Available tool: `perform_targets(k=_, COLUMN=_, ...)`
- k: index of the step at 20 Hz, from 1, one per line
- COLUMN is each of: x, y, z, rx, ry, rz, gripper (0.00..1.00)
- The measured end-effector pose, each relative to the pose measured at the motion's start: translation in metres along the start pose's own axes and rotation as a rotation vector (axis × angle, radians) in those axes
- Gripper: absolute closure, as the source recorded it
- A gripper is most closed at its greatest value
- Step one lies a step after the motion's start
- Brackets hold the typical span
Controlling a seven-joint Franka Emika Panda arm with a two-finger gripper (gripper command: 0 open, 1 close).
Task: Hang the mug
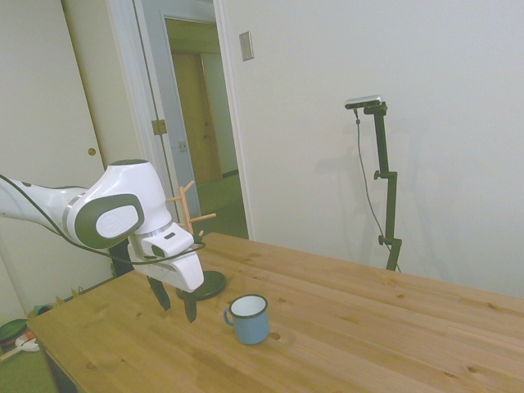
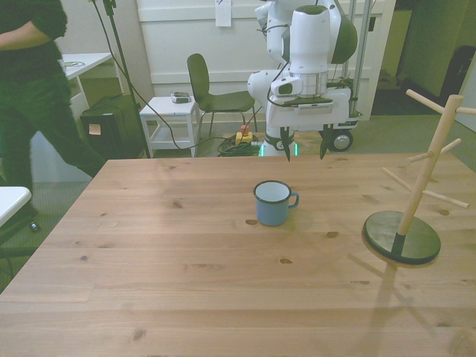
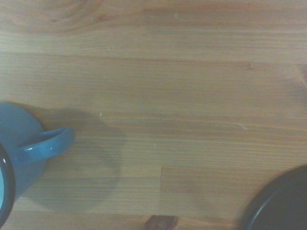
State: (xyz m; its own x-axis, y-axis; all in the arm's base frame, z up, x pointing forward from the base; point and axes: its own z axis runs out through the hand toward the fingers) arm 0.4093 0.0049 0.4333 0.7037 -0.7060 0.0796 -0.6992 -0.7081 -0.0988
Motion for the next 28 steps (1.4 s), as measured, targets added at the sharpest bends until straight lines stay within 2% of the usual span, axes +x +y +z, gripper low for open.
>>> perform_targets(k=4, x=0.004, y=0.003, z=-0.002, rx=0.003, ry=0.002, rz=0.007, gripper=0.00)
perform_targets(k=7, x=0.019, y=0.018, z=-0.014, rx=0.012, ry=0.007, rz=0.033, gripper=0.00)
perform_targets(k=12, x=0.064, y=0.048, z=-0.039, rx=-0.014, ry=0.023, rz=0.036, gripper=0.00)
perform_targets(k=15, x=0.096, y=0.049, z=-0.049, rx=-0.035, ry=0.037, rz=0.013, gripper=0.00)
perform_targets(k=22, x=0.147, y=0.031, z=-0.040, rx=-0.091, ry=0.045, rz=-0.052, gripper=0.00)
perform_targets(k=28, x=0.177, y=0.039, z=-0.038, rx=-0.106, ry=0.048, rz=-0.045, gripper=0.00)
